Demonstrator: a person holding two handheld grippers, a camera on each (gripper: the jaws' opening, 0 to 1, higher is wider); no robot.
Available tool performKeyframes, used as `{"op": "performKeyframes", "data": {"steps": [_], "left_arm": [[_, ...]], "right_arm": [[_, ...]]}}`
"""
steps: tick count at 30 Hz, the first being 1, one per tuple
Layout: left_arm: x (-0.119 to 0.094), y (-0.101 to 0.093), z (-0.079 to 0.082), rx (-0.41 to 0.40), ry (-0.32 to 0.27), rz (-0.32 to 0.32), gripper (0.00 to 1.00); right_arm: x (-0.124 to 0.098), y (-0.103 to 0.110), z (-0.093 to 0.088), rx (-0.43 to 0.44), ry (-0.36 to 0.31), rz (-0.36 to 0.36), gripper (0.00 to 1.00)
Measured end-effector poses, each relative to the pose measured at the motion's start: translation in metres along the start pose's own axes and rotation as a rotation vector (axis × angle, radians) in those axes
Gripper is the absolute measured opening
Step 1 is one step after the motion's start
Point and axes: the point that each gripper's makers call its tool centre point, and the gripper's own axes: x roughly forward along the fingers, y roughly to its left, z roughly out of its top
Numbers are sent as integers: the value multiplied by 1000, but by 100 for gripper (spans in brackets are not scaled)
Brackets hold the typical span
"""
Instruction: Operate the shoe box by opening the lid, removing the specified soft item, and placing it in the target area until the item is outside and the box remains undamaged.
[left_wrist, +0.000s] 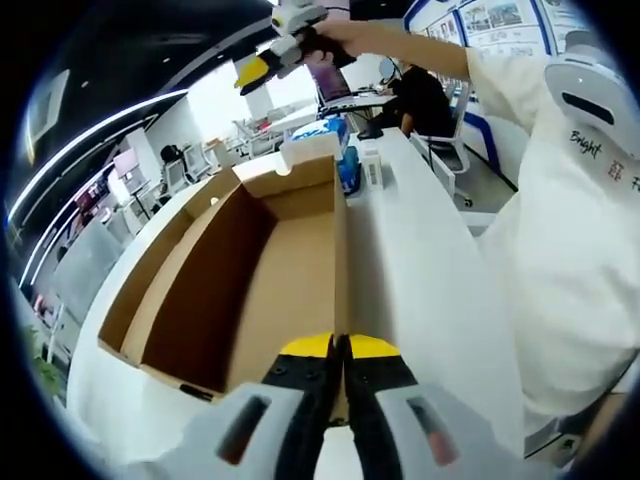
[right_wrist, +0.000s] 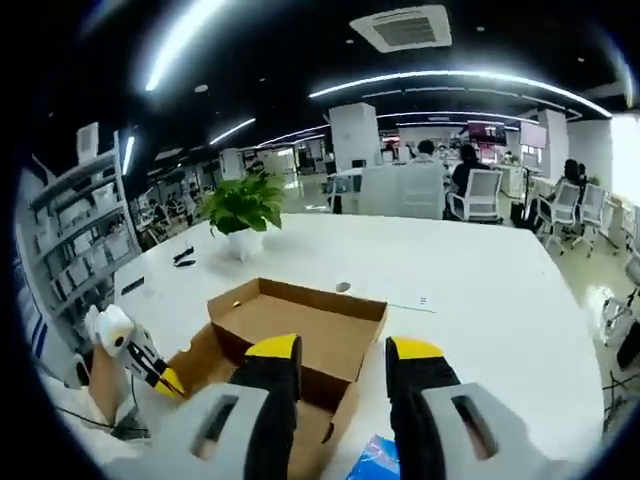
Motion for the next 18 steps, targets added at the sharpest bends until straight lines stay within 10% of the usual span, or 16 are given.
{"op": "performKeyframes", "data": {"steps": [4,9,11,18], "left_arm": [[0,-1,0,7,-3,7,3],[0,0,1,4,-5,3,3],[0,0,1,5,-4,0,3],[0,0,1,5,-3,5,3]], "right_arm": [[23,-8,-1,-87,102,-53,36],[45,2,-8,93,185,71,26],[59,-5,0,230,128,44,25],[85,-24,-8,166,181,-77,28]]}}
